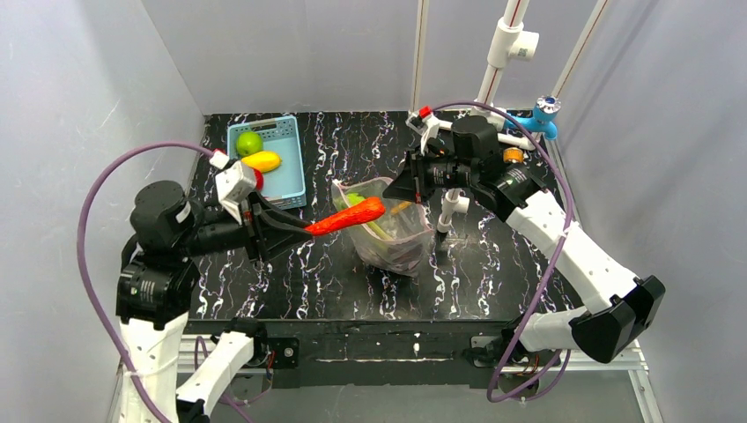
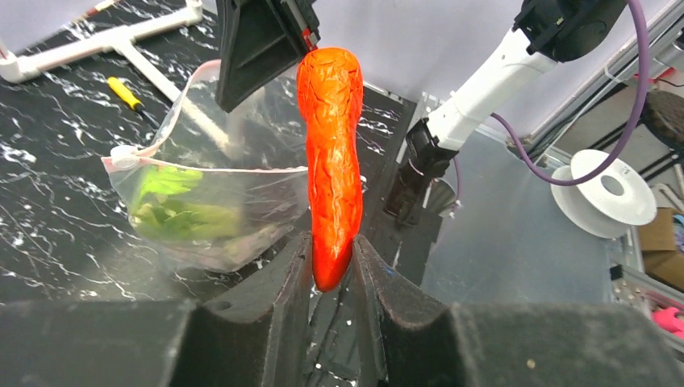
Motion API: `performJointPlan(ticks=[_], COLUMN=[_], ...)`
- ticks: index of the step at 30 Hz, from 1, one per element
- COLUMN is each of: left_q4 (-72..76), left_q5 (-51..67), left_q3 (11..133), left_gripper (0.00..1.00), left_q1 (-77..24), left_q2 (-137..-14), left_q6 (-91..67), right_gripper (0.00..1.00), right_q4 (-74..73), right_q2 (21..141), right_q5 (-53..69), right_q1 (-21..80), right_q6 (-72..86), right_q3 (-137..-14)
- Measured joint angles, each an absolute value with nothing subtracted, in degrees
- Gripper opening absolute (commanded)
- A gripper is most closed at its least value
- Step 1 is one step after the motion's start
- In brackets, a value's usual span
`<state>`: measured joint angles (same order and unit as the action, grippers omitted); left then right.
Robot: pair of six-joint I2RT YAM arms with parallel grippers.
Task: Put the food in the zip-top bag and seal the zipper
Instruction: Place the fake vegetable in the zipper food storage bag.
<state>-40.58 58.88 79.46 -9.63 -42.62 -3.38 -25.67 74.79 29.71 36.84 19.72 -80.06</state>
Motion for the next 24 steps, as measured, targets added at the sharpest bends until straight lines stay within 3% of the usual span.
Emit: performJointPlan(ticks=[12,24], left_q4=[-43.6,-56.5], left_q5=[59.4,54.4], left_q3=[78.5,85.2], left_gripper=[0.0,0.0], left_q1=[-11.4,-18.7], left_q2=[-52.6,-61.3], left_q6=[-6.0,-2.1], right_gripper=[0.01,0.01], right_q4=[-27.0,-27.1], right_q2=[76.3,76.3], right_q5=[35.8,36.2], right_q1=[38.3,38.7], right_q6=[15.3,12.8], right_q3=[-81.3,-81.3])
